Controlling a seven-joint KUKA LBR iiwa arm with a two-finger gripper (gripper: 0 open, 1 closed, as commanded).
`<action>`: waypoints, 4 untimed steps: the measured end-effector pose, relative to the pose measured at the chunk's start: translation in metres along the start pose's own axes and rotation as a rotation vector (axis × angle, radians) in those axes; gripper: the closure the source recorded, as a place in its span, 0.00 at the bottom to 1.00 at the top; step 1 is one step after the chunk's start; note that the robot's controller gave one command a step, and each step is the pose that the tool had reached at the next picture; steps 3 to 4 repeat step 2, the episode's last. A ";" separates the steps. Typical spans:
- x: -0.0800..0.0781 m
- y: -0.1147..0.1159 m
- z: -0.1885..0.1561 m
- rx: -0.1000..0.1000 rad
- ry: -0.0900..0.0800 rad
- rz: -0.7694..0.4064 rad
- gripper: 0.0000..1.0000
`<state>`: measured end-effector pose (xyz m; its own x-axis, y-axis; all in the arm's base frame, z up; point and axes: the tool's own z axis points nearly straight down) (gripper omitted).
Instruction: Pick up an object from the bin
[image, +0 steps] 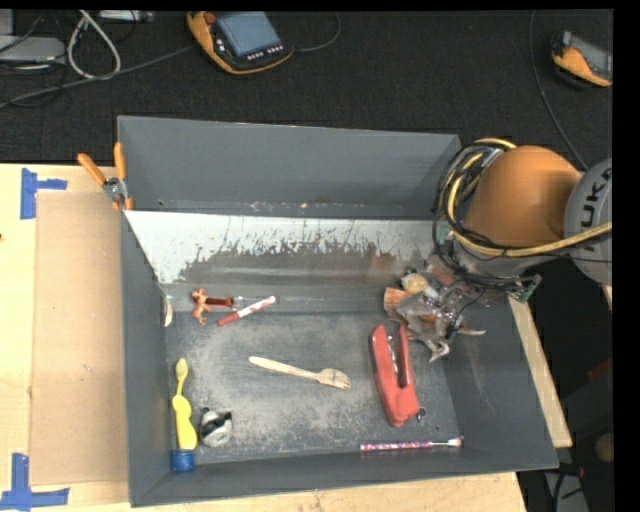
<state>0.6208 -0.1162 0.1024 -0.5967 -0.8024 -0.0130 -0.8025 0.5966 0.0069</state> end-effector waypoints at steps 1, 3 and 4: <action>-0.002 0.000 -0.034 0.002 -0.002 -0.002 1.00; -0.003 0.000 -0.058 0.005 -0.004 0.000 1.00; -0.003 0.000 -0.058 0.005 -0.004 0.000 1.00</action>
Offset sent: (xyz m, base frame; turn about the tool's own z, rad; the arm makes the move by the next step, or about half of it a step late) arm 0.0006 0.0013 0.0425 -0.0015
